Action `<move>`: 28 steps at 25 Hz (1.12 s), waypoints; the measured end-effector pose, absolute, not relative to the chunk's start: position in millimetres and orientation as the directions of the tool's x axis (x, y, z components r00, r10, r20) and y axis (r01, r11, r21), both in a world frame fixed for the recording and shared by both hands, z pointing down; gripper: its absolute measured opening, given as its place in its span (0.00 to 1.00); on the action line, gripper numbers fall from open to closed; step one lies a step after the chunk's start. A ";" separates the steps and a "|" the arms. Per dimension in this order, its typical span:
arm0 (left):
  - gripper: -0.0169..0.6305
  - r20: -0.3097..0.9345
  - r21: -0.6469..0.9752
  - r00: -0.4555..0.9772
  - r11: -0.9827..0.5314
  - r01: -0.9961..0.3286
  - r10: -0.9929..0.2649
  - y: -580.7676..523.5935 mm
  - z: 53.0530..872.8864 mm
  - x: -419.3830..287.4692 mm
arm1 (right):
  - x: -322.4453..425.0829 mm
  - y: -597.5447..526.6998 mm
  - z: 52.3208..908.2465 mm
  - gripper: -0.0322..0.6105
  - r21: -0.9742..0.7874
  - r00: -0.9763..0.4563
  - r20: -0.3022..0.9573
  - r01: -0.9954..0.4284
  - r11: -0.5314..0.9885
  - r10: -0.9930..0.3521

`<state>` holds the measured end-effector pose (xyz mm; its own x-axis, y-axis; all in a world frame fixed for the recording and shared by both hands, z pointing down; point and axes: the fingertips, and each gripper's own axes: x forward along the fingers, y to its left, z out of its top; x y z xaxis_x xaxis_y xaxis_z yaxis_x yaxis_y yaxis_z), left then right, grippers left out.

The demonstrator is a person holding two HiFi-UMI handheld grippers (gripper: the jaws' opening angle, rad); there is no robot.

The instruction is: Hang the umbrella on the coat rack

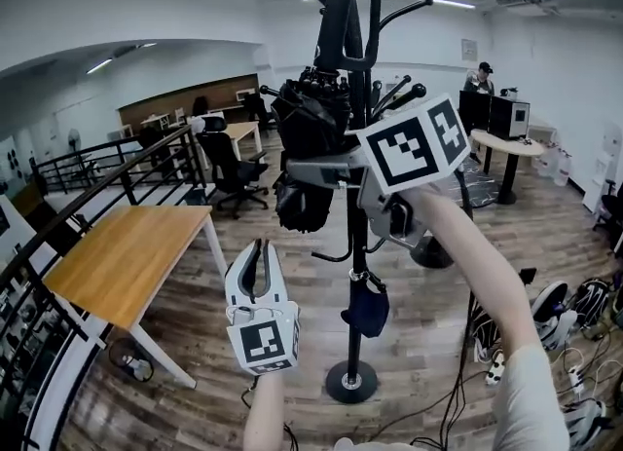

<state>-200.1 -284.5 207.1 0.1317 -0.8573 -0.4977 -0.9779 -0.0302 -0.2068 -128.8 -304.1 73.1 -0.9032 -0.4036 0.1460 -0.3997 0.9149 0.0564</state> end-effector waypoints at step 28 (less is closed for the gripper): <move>0.07 -0.475 -0.282 0.003 0.150 -0.948 -0.880 -330.6 222.2 -249.3 | -192.1 -400.5 7.0 0.47 -0.020 -0.892 0.241 -0.399 0.917 -0.383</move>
<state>-249.3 -330.6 222.2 0.0026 -0.8799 -0.4751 -0.9476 0.1497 -0.2824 -192.1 -400.5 7.0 -0.8917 -0.3829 0.2412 -0.3991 0.9167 -0.0203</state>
